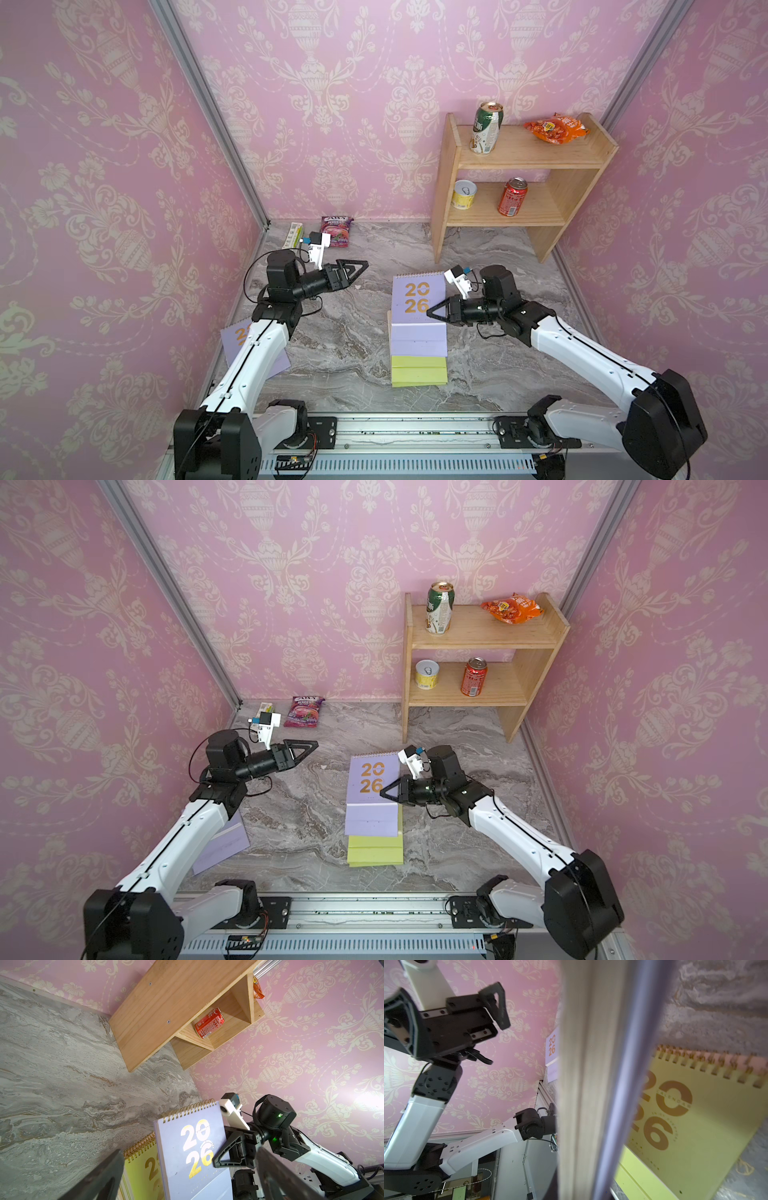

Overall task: Stack the calendars
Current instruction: Place the calendar at the calendar.

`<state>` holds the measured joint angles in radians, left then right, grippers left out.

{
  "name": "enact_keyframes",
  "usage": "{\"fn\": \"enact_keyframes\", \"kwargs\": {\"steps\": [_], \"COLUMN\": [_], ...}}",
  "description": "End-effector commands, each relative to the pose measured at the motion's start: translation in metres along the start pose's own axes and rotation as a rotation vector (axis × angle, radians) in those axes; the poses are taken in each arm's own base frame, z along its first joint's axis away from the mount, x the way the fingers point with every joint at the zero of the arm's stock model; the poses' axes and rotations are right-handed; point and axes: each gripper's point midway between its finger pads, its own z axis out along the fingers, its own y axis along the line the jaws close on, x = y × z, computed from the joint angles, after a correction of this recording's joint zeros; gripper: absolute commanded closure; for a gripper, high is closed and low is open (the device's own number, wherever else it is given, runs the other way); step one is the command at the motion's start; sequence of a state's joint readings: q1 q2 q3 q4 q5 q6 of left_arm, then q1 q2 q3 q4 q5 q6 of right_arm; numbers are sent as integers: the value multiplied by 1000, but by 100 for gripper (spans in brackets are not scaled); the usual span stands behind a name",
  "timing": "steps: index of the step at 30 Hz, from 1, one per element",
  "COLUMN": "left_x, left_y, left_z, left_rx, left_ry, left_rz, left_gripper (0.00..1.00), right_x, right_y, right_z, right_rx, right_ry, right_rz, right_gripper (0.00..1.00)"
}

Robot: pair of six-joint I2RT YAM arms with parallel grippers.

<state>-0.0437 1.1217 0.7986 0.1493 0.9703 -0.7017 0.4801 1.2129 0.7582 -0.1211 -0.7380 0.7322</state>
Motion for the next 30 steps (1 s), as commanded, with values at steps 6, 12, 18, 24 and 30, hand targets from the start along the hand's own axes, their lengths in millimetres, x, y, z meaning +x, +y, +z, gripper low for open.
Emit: {"fn": "enact_keyframes", "kwargs": {"steps": [6,12,18,24,30], "left_x": [-1,-1,1,1,2], "left_y": [-1,1,0,1,1], "left_z": [1,1,0,1,1], "left_rx": [1,-2,-1,-3,-3], "left_ry": [-3,-3,-2,-2,0], "left_rz": [38,29,30,29,29], "left_gripper": [1,1,1,1,1], "right_x": [20,27,34,43,48], "right_y": [-5,-17,-28,-34,-44], "right_z": [5,13,19,20,22], "right_rx": [-93,-88,-73,-58,-35], "right_ry": [27,50,66,79,83], "right_rz": [0,15,36,51,64], "right_gripper": [100,100,100,100,100]}}
